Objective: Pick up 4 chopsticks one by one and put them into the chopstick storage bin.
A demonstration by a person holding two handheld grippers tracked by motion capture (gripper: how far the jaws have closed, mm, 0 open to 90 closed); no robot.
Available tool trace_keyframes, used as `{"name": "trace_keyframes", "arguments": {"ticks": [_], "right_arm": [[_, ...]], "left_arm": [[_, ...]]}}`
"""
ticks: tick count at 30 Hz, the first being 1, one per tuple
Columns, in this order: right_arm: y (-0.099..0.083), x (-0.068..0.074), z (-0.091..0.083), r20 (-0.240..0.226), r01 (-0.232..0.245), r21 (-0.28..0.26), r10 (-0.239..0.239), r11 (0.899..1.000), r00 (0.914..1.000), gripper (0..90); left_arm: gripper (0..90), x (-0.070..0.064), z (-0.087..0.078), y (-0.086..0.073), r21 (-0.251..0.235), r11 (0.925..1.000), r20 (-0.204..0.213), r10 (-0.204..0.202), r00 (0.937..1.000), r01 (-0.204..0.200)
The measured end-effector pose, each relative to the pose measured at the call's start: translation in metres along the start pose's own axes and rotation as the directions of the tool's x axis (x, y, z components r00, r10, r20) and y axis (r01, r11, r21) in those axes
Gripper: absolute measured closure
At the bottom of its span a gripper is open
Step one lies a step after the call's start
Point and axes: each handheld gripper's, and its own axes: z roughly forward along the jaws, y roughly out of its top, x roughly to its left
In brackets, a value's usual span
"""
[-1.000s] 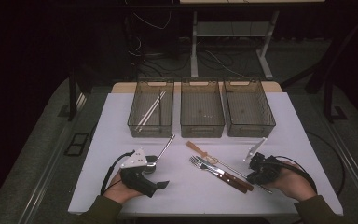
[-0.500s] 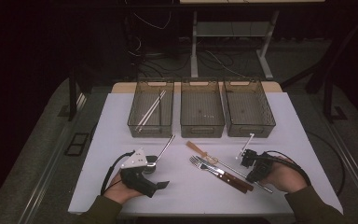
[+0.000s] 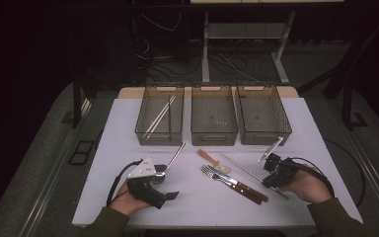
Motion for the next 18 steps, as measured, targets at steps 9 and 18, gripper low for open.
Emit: {"name": "trace_keyframes", "arguments": {"ticks": [9,18], "right_arm": [[-0.006,-0.01,-0.013,-0.034,-0.022,-0.214,0.015,0.977,0.9993,85.1],[0.002,-0.012,-0.015,-0.044,-0.048,-0.357,0.034,0.933,0.9984,85.1]], "left_arm": [[0.0,0.0,0.001,0.0,0.002,1.0,-0.001,0.001,1.0,-0.001],[0.0,0.0,0.001,0.0,0.001,1.0,0.001,-0.001,1.0,0.001]]}}
